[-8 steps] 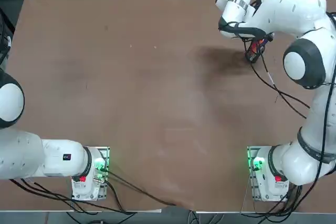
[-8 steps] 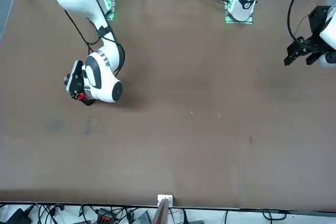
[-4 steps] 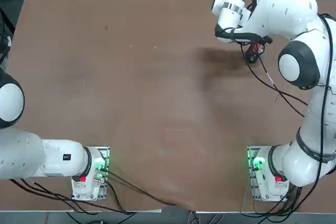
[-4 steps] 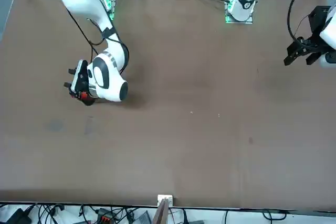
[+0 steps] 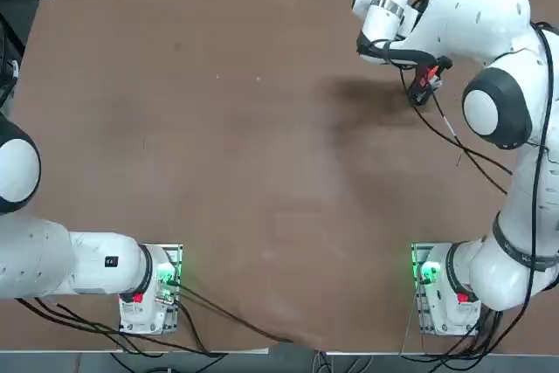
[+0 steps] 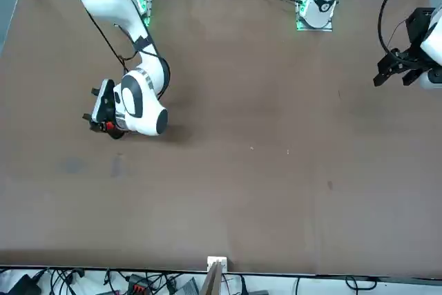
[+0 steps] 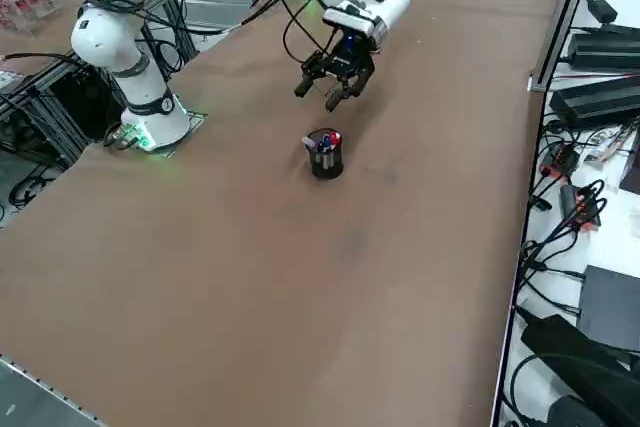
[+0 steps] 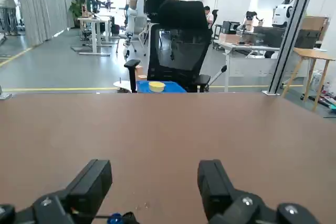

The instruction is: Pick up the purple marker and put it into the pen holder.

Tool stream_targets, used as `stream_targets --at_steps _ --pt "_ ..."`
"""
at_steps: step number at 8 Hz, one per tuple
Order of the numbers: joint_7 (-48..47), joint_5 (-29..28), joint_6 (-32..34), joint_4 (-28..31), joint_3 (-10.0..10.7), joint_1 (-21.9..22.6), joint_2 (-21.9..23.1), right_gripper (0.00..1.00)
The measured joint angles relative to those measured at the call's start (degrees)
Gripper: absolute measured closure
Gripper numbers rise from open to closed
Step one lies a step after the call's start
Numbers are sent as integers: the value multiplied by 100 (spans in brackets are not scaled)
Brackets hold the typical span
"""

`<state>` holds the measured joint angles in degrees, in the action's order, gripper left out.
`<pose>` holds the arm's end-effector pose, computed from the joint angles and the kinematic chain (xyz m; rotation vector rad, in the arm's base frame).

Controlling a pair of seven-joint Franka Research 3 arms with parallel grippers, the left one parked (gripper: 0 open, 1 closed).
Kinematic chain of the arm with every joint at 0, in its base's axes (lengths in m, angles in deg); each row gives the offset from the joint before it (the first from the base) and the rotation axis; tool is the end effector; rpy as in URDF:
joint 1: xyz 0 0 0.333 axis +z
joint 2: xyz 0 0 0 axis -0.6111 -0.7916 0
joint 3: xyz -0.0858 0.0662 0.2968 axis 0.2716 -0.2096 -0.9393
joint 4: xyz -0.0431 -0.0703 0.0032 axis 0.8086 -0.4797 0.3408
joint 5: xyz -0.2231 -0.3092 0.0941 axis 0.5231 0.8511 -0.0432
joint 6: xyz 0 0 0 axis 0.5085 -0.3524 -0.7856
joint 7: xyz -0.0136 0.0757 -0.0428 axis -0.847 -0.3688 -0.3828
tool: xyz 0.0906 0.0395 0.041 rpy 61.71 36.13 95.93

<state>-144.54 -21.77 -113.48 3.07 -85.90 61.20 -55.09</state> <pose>0.5748 0.1662 0.2759 1.2567 -1.5070 0.8168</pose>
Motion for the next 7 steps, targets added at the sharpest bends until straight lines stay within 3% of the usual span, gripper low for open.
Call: stream_targets --at_steps 3,7 --pt "1532 -468 19 -361 61 -162 217 0" --pt "4443 -1844 -313 -975 91 -890 651 0"
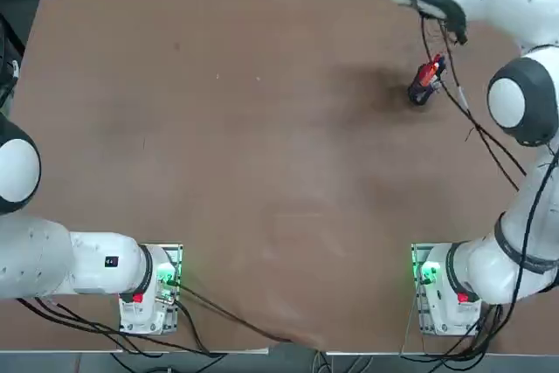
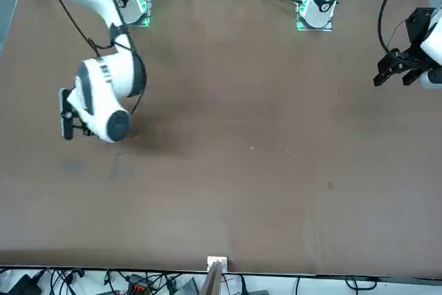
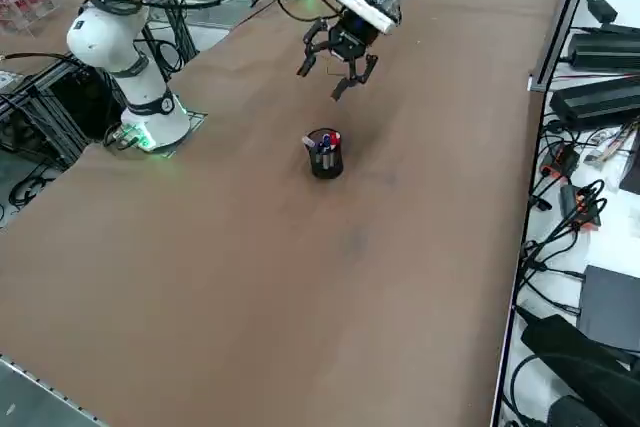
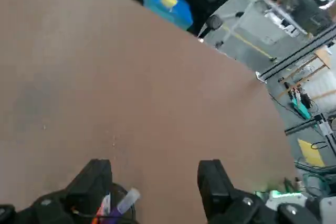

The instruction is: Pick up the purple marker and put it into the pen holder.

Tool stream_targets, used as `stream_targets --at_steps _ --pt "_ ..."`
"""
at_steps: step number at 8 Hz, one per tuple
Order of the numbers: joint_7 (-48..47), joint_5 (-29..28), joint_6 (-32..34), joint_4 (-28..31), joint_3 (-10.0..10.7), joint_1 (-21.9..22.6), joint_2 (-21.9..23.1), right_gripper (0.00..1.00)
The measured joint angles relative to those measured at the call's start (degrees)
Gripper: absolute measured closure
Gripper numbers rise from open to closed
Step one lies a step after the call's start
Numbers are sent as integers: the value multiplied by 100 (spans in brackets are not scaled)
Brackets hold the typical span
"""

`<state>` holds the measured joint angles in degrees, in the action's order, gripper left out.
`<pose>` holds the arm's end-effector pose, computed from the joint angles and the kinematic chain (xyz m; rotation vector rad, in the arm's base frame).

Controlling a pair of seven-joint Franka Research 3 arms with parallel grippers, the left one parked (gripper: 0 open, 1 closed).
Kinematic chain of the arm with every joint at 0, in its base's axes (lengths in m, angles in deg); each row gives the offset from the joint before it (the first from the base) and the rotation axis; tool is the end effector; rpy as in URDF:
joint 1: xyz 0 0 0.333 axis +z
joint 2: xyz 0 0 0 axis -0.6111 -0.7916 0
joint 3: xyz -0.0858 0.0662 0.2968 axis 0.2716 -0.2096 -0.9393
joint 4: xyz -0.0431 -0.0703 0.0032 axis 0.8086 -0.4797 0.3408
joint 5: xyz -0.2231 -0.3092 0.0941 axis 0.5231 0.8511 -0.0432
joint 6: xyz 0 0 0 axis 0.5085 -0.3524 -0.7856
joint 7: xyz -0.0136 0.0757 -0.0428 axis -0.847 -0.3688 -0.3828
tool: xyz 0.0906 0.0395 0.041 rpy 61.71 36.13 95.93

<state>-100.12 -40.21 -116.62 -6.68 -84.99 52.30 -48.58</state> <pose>0.6174 0.1072 0.3849 1.8405 -1.3913 0.0896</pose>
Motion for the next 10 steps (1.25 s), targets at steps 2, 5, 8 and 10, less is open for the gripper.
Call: stream_targets --at_steps 2,5,8,10 --pt "1638 -778 -14 -367 19 -525 123 0" --pt "4122 -1737 -14 -655 30 -1226 146 0" --pt "5953 -2237 -35 -713 29 -1440 401 0" --pt "7053 -2798 -295 -687 25 -1551 701 0"
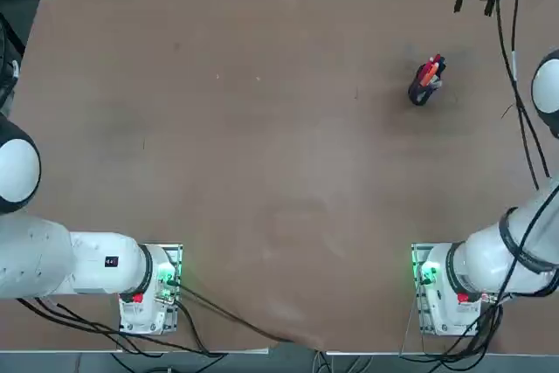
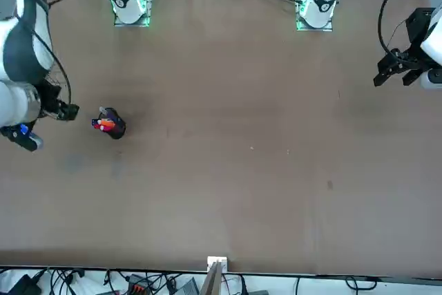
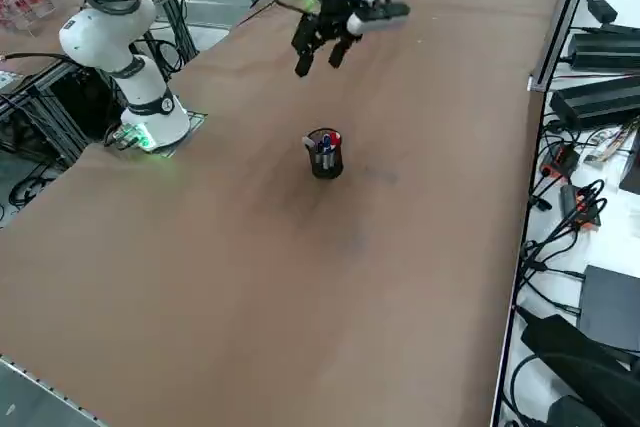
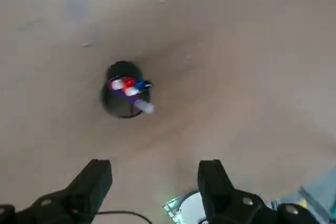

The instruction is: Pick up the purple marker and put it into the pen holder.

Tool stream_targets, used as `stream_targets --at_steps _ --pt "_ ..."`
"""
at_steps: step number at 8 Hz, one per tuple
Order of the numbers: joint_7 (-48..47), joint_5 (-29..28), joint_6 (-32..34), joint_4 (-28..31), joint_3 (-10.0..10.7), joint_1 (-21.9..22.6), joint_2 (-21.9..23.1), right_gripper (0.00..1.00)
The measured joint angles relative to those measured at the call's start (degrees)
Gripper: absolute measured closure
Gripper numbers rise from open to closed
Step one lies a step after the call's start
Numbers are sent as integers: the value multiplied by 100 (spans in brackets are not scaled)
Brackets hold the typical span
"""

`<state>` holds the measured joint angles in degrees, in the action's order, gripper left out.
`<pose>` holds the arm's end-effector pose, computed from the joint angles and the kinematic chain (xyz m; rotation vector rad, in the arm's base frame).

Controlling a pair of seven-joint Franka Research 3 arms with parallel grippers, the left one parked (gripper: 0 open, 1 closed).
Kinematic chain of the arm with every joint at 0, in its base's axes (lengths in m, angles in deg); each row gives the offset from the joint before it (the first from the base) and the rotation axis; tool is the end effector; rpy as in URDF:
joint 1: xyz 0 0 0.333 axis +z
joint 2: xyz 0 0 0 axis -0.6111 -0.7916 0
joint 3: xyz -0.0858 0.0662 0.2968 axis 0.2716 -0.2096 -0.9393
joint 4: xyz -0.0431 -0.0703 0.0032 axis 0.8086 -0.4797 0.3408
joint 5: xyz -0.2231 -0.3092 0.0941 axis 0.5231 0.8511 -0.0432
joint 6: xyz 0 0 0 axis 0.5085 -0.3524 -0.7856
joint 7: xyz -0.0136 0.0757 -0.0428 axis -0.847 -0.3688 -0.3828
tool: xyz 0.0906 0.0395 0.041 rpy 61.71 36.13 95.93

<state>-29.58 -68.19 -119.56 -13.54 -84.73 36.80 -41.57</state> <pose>0.6295 -0.0055 0.4961 2.9253 -0.5526 -0.5094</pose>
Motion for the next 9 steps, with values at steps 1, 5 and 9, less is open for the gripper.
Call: stream_targets --at_steps 1,5,9 --pt "820 -202 -149 108 -3 -103 214 0" --pt "2720 -344 -1674 1595 -55 -184 1705 0" --pt "2455 -362 -2022 2356 -104 33 2479 0"
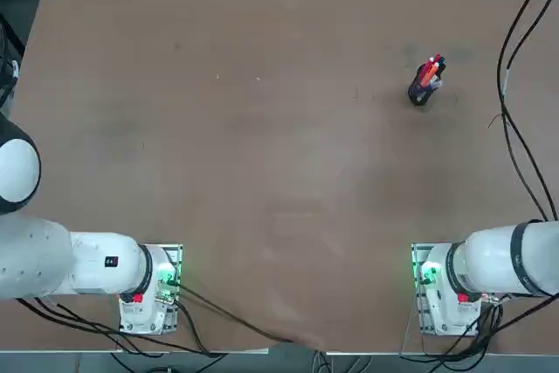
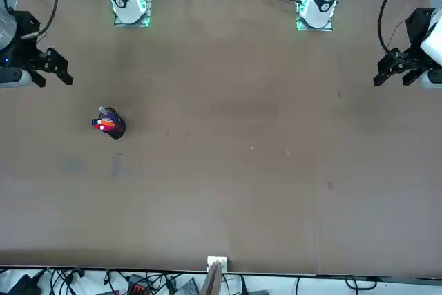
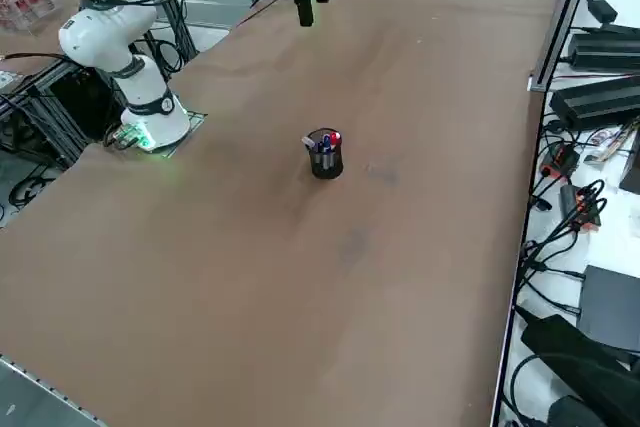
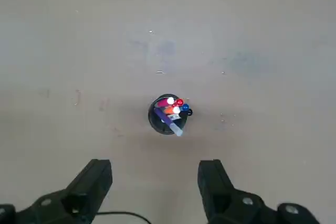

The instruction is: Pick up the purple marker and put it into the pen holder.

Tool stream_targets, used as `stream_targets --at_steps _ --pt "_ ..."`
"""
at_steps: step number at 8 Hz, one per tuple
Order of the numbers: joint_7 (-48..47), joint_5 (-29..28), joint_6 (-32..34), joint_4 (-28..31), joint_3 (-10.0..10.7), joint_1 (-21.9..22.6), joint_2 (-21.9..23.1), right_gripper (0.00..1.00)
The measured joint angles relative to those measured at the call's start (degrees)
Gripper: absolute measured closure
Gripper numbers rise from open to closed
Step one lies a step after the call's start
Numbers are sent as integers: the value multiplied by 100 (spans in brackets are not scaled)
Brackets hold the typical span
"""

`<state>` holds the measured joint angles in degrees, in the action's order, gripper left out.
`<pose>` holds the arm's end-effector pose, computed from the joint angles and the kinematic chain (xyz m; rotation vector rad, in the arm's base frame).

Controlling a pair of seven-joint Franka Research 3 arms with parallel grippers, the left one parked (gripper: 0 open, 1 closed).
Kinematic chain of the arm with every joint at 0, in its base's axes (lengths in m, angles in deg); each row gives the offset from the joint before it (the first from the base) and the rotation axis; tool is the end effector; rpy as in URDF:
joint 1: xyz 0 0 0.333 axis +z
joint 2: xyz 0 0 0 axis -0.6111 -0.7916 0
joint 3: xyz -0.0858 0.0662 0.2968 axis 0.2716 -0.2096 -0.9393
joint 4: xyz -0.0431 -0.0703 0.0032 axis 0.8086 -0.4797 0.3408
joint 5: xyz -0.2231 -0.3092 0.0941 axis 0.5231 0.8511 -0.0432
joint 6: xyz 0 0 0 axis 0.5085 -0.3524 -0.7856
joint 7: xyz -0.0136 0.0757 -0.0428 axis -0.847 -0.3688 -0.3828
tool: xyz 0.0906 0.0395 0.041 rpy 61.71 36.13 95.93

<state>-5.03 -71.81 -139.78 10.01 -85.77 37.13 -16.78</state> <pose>0.5449 0.0176 0.5864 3.1366 0.1282 0.0294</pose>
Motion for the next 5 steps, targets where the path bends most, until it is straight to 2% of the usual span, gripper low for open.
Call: stream_targets --at_steps 5 --pt "0 0 73 23 11 27 15 0"
